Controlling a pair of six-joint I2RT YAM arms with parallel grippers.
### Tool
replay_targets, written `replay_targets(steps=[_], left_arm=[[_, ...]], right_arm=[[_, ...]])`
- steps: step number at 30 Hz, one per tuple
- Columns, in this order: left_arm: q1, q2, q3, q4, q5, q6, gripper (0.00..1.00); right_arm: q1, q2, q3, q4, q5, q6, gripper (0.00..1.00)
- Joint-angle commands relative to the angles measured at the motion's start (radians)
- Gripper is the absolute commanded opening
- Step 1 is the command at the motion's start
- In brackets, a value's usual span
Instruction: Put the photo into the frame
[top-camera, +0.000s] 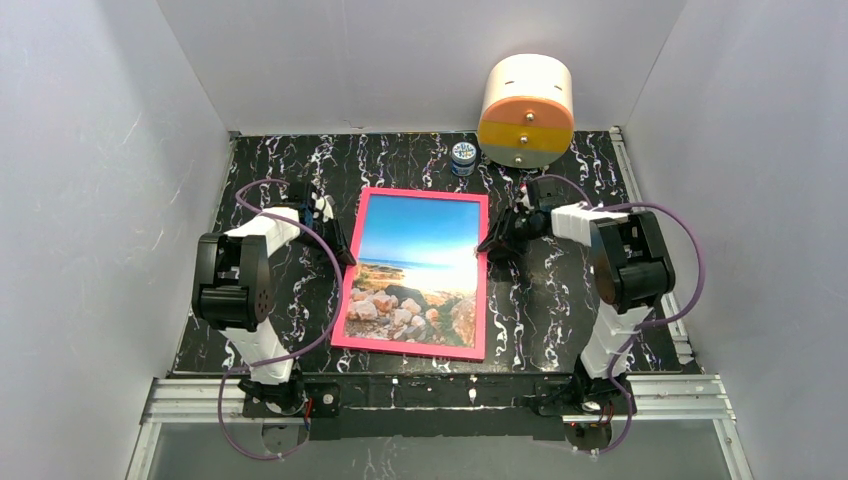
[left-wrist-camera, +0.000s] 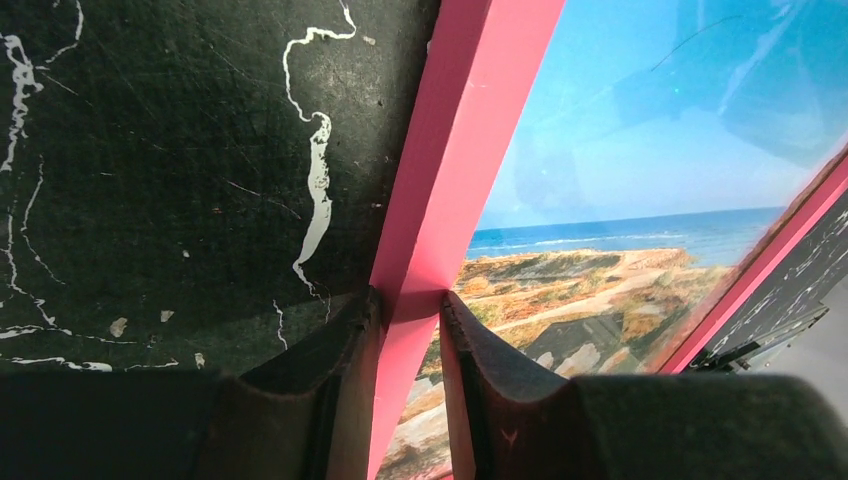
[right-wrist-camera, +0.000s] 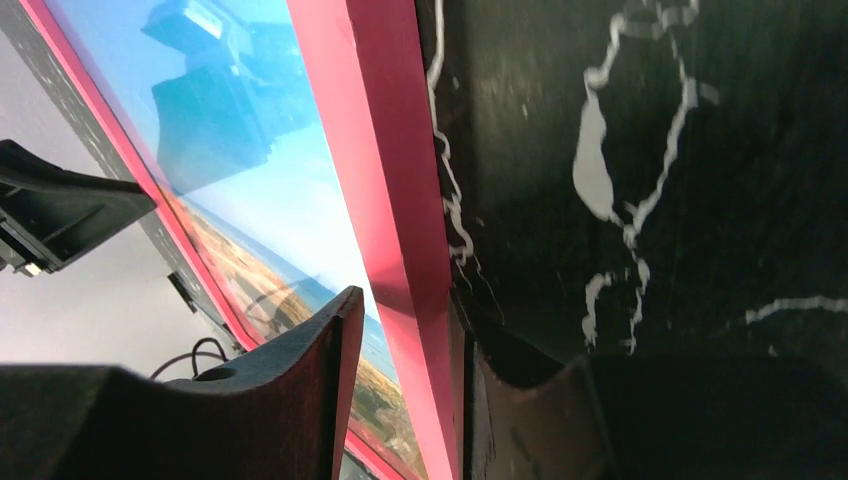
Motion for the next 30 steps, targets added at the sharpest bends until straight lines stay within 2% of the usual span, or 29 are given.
replay_targets(steps=[1, 7, 10, 12, 15, 19, 23, 28, 30], left_arm=[[-0.014, -0.027, -0.017, -0.030, 0.075, -0.015, 0.23], [-0.014, -0.039, -0.019, -0.034, 0.083, -0.015, 0.24], [-0.013, -0.040, -0.007, -0.088, 0.011, 0.016, 0.25], [-0.013, -0.042, 0.005, -0.121, -0.039, 0.037, 0.27], [-0.013, -0.054, 0.035, -0.161, -0.113, 0.054, 0.32], [-0.012, -0.084, 0.099, -0.211, -0.240, 0.051, 0.41], [-0.003, -0.120, 0.171, -0.258, -0.298, 0.049, 0.45], [0.000, -0.215, 0.226, -0.283, -0.328, 0.041, 0.53], [-0.001, -0.276, 0.239, -0.278, -0.320, 0.042, 0.57]], right_arm=[[0.030, 0.077, 0.108, 0.056, -0.022, -0.012, 0.43], [0.030, 0.155, 0.218, 0.046, -0.013, -0.040, 0.43], [0.030, 0.150, 0.232, 0.027, 0.007, -0.036, 0.43], [0.030, 0.123, 0.209, 0.025, 0.021, -0.033, 0.45], [0.030, 0.069, 0.173, -0.008, 0.070, -0.029, 0.55], [0.019, -0.033, 0.161, -0.087, 0.160, 0.001, 0.67], [0.017, -0.167, 0.180, -0.181, 0.287, 0.016, 0.74], [0.015, -0.370, 0.182, -0.317, 0.507, 0.027, 0.77], [0.015, -0.494, 0.165, -0.376, 0.664, 0.036, 0.77]])
